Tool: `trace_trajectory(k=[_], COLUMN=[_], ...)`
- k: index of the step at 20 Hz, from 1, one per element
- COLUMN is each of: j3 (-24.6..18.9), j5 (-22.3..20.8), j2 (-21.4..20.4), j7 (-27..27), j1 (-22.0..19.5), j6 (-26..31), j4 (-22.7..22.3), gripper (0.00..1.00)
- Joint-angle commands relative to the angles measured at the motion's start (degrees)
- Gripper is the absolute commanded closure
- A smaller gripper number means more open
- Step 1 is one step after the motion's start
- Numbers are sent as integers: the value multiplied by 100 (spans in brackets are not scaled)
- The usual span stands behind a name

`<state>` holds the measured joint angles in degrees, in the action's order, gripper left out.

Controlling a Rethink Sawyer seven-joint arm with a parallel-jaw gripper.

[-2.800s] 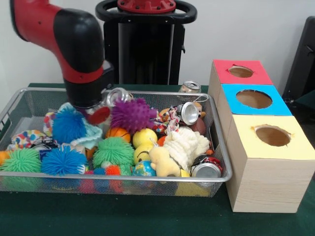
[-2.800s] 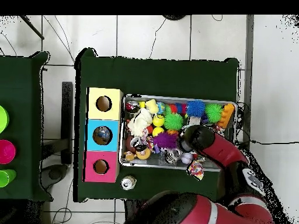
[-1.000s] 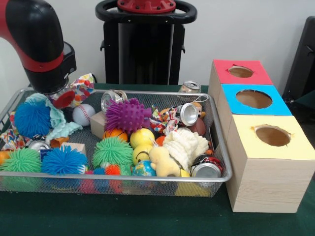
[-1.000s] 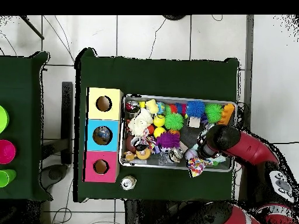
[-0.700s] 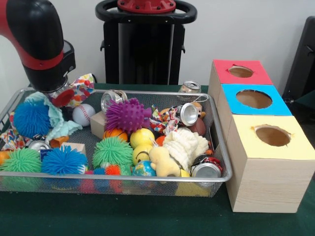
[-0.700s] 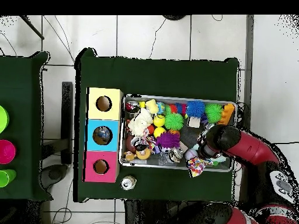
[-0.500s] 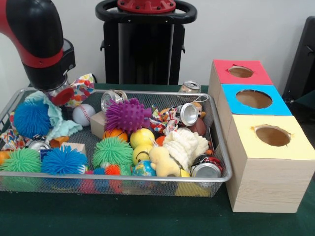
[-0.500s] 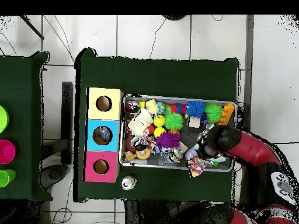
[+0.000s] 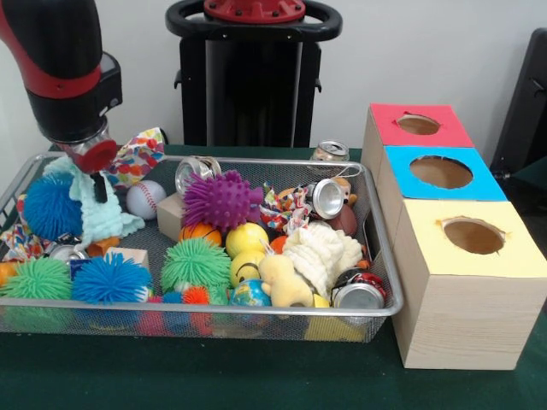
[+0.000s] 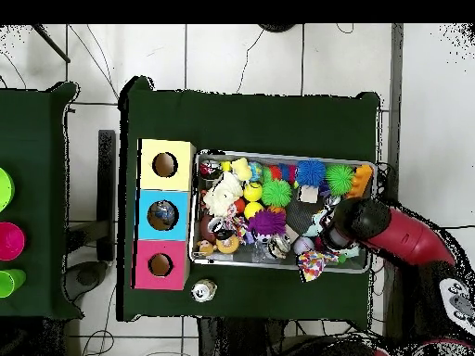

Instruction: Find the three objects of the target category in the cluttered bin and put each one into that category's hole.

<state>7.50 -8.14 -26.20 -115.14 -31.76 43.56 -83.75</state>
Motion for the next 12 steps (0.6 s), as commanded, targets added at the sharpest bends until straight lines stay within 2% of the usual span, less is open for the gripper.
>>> trace_trajectory(k=[1, 4, 8, 12], j3=[-562, -675, -828, -840], j5=[245, 339, 359, 368], j2=[-120, -103, 125, 352], j7=[-109, -132, -156, -227], j1=[-111, -163, -229, -168], j6=[294, 104, -466, -345], j4=[167, 197, 327, 671], gripper=[0, 0, 0, 0])
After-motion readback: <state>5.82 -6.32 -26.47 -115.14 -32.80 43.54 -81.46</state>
